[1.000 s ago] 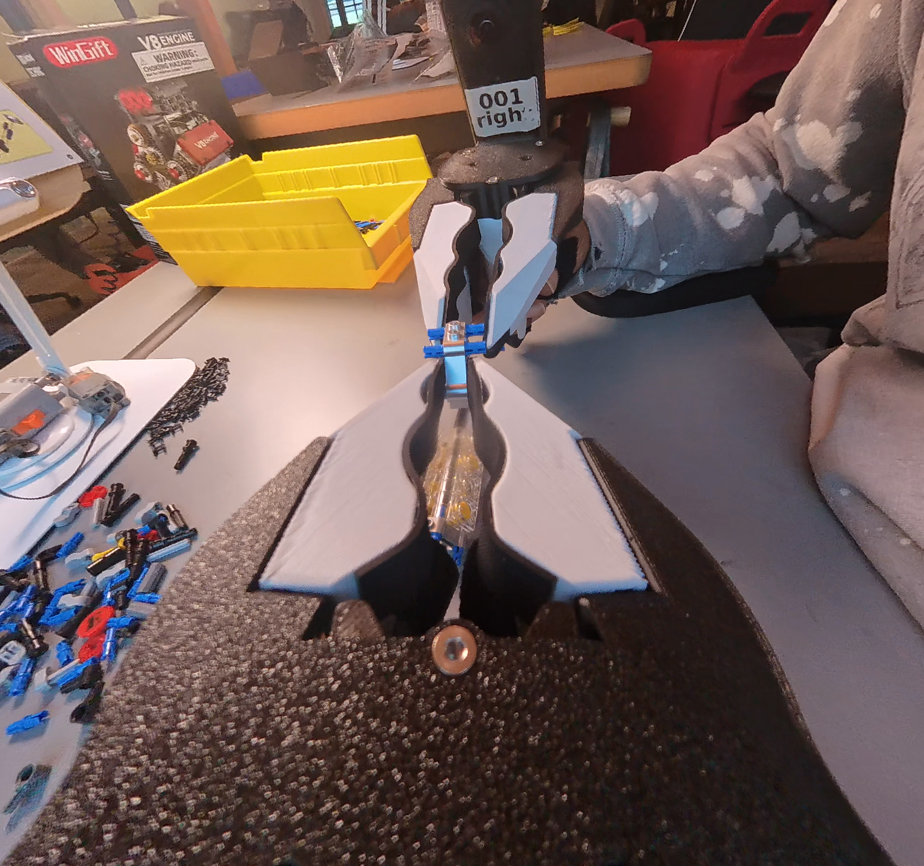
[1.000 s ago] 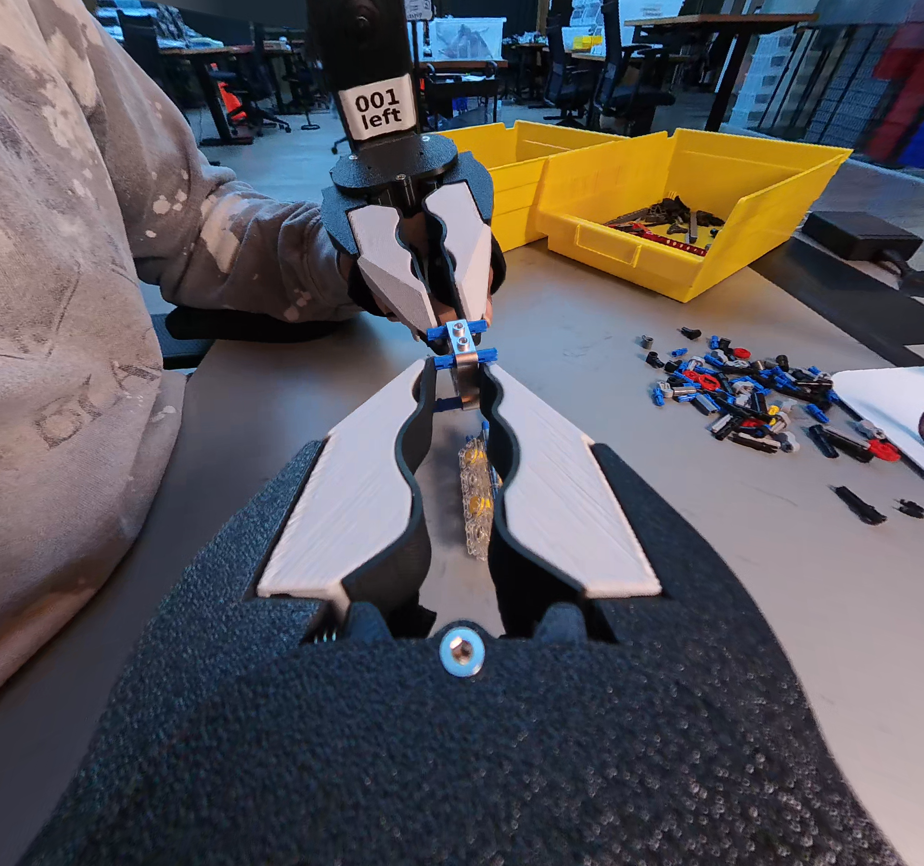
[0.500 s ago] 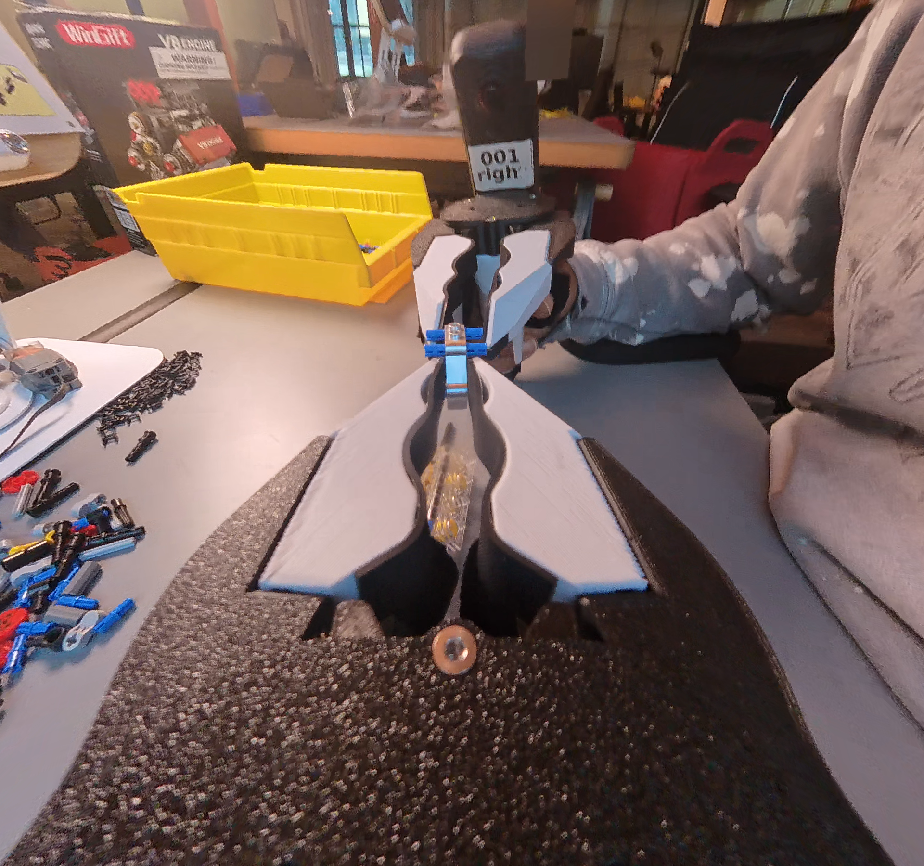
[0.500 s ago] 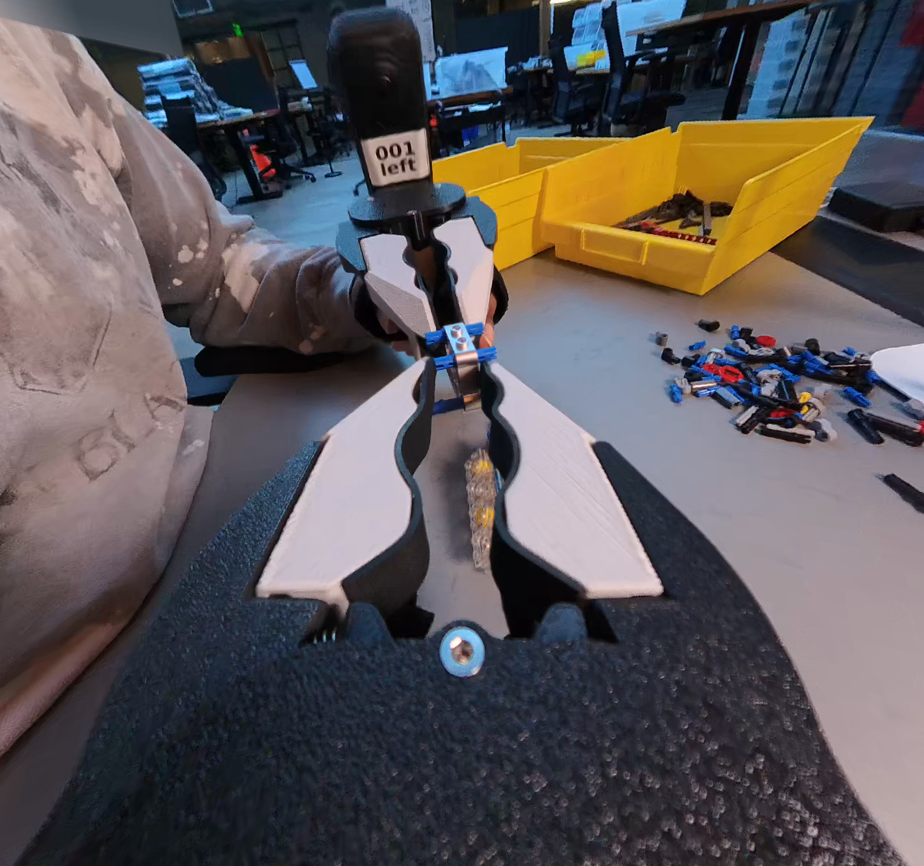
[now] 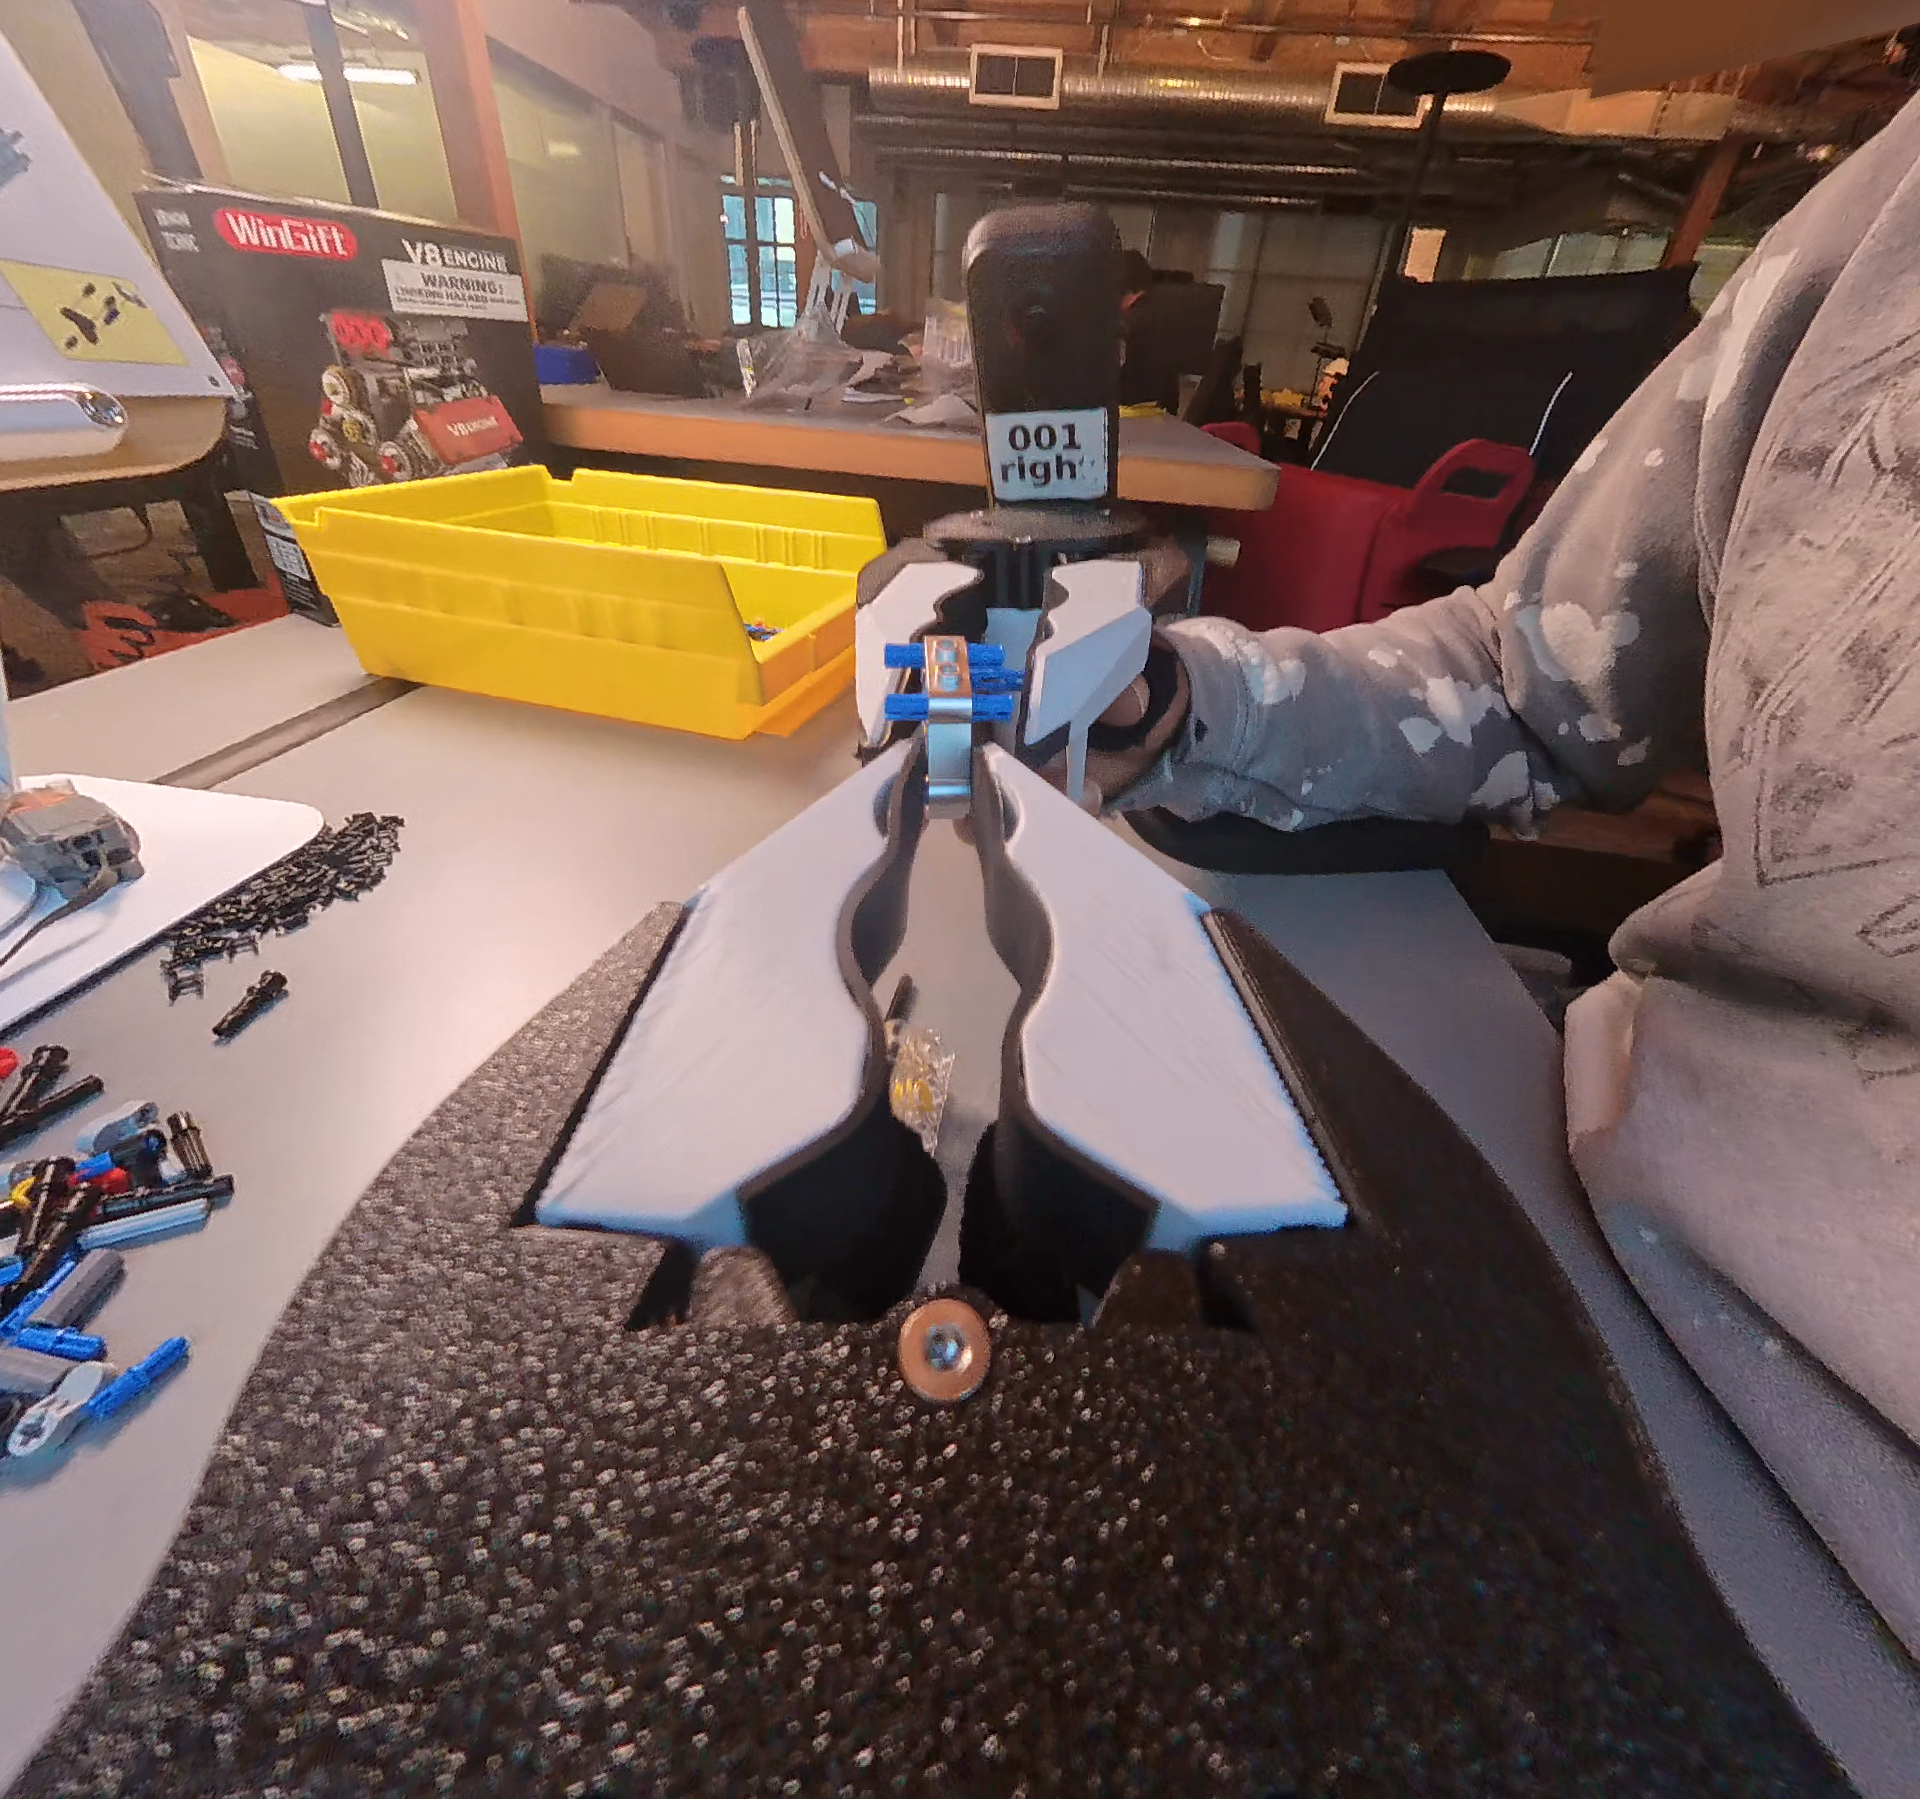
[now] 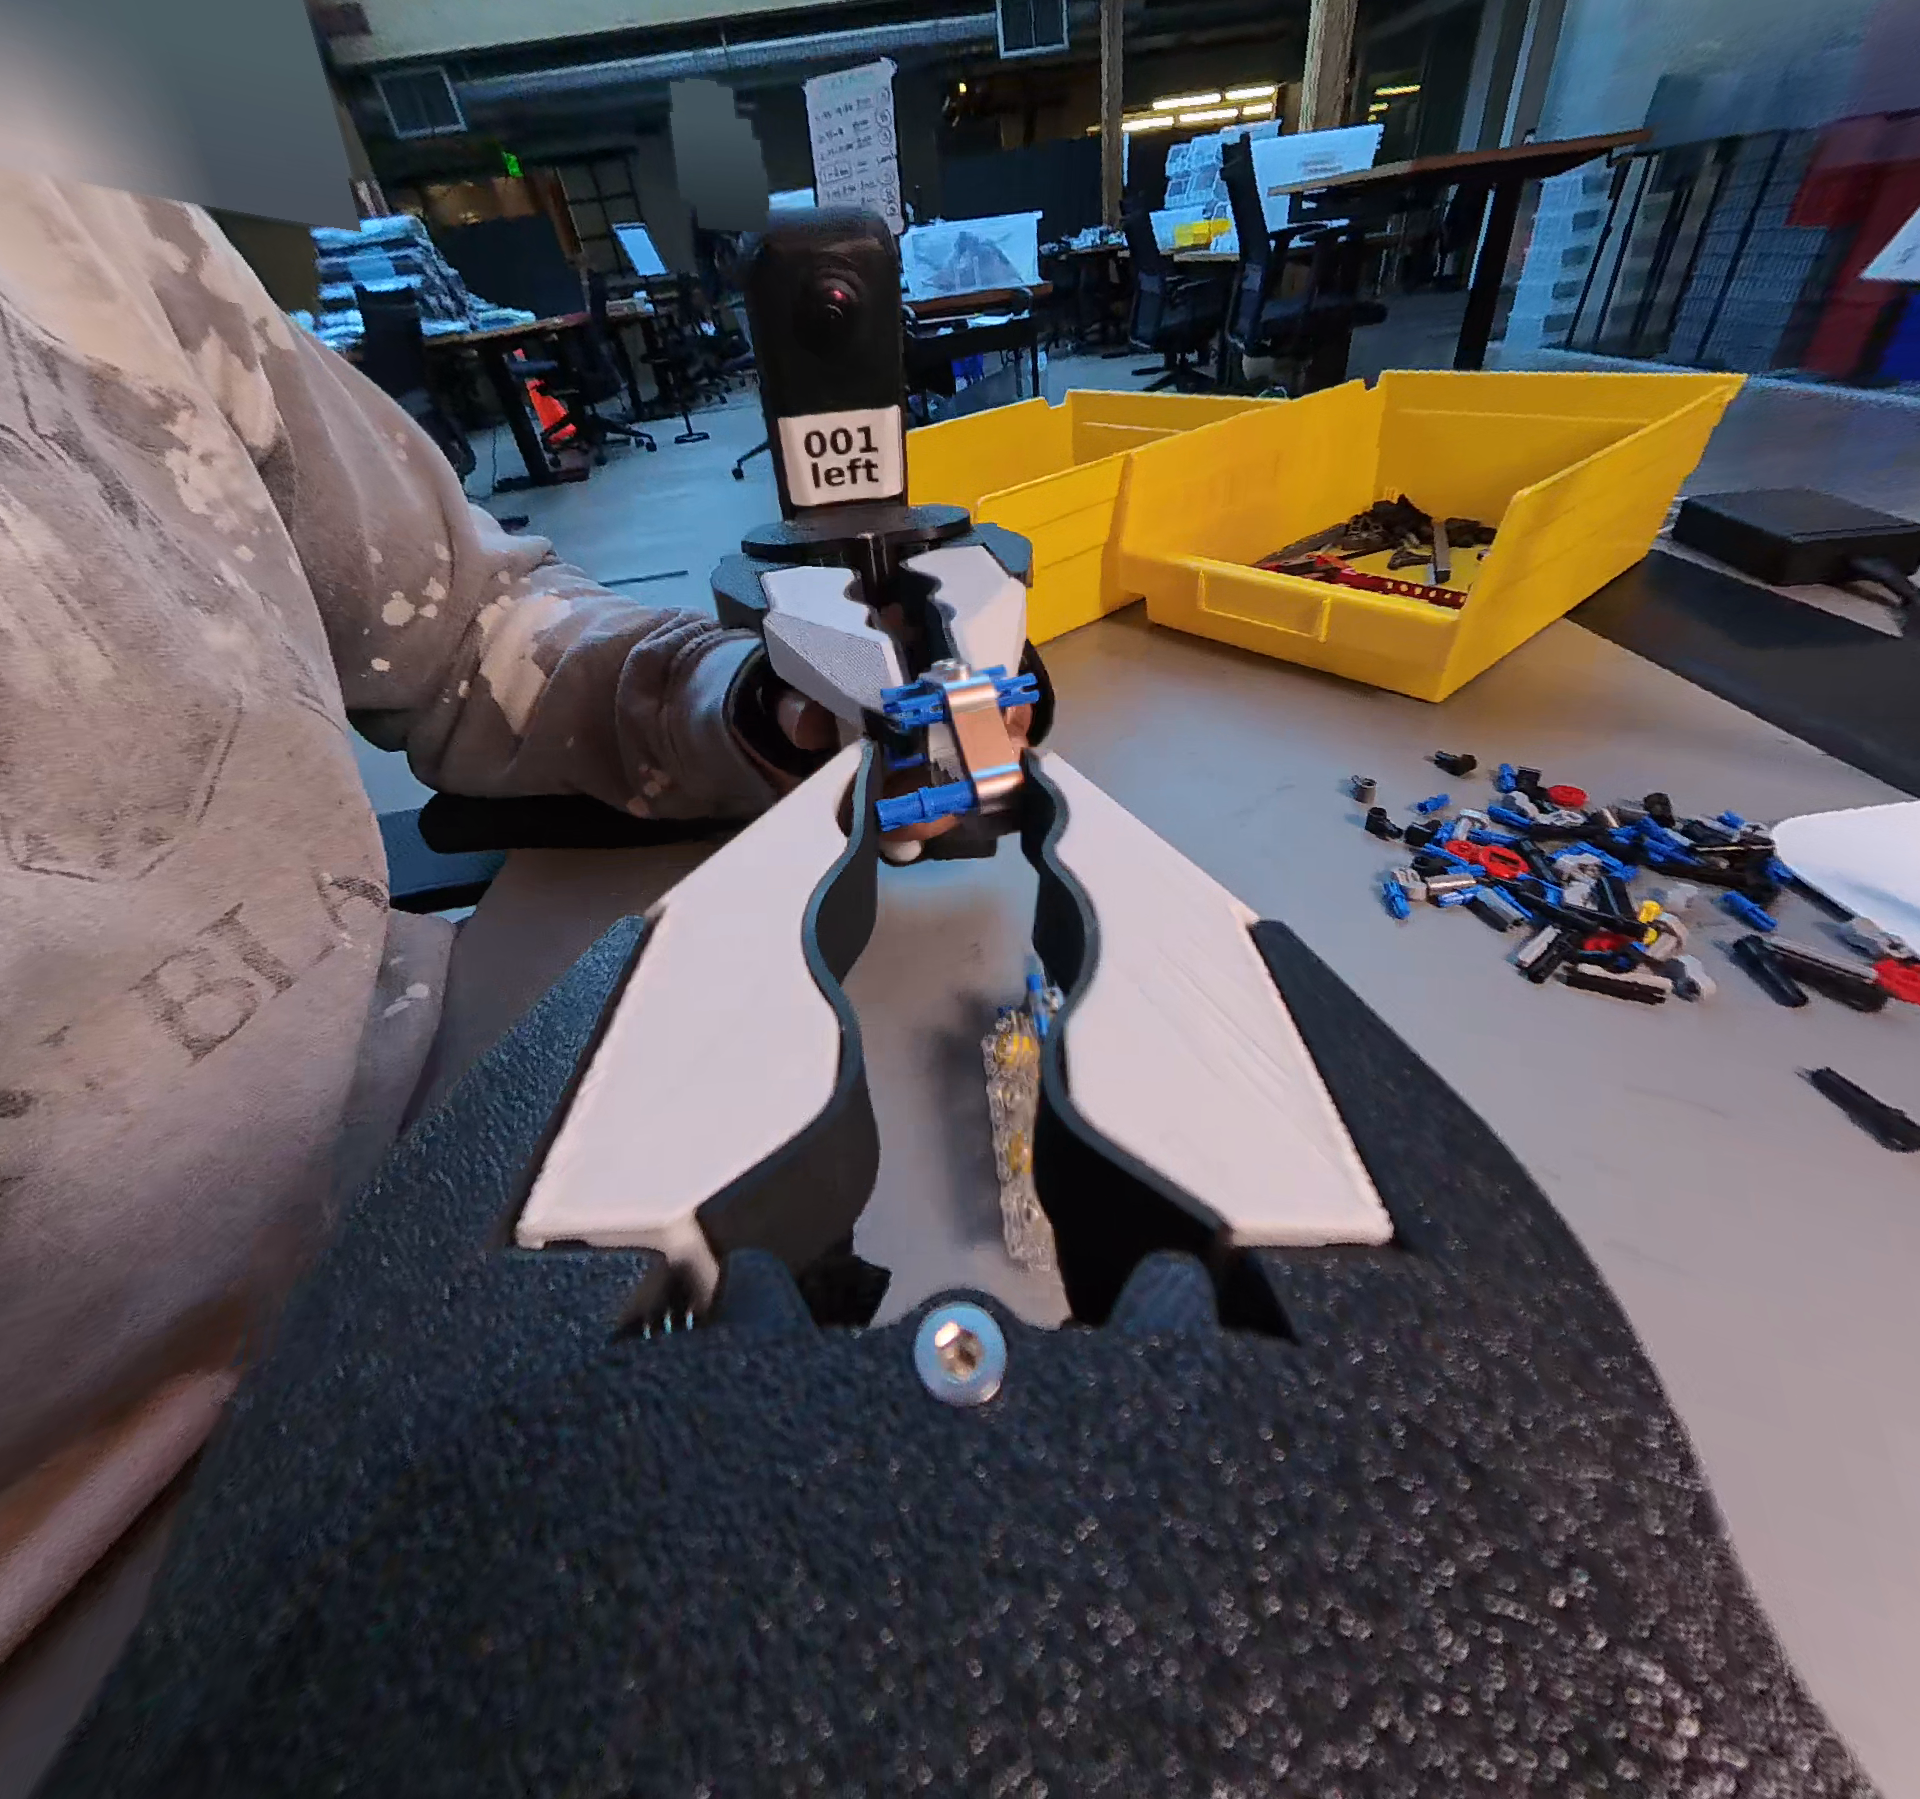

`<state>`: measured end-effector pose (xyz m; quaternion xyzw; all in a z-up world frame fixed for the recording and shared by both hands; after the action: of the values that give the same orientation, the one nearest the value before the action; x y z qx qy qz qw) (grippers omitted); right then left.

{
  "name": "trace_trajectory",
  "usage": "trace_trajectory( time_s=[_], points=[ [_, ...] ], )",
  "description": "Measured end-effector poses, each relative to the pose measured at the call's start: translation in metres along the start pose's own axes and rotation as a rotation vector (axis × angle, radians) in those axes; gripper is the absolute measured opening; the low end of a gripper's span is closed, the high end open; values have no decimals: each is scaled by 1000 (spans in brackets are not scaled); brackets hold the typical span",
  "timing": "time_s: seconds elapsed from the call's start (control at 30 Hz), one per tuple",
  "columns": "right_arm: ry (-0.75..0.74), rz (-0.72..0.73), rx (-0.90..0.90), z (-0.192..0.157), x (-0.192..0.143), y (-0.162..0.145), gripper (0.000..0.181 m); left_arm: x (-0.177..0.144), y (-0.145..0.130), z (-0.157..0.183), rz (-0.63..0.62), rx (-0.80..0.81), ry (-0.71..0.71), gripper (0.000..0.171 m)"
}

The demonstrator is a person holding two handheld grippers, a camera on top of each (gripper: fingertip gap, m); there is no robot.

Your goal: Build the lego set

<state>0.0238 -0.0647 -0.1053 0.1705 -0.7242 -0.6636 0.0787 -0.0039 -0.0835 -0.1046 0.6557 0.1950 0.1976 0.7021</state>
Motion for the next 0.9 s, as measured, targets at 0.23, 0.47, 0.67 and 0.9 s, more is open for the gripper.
trace_trajectory(
  time_s=[0.23, 0.47, 0.67, 0.9],
  points=[
    [-96, -187, -122, 15, -11, -20, 23, -9, -13, -17, -108, -78, -16, 19],
    [-92, -348, -253, 2, 10, -50, 24, 1, -34, -4, -250, 17, -51, 17],
    [-104, -328, -241, 6, 7, -47, 24, 1, -41, -5, -302, 23, -44, 13],
    [-154, -352, -282, 7, 12, -50, 23, 7, -49, -7, -359, 69, 16, 6]
  ],
)
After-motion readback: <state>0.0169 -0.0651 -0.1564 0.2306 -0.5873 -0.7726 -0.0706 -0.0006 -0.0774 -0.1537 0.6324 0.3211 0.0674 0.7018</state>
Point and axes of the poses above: each gripper's, where its closed fingertips meet, x out along the fingers, y out of its top, z = x × y across the jaws, the point moved 2 cm from there along -x, back along the fingers, and after that the axes turned 4 degrees about -z, right-handed, at the moved point
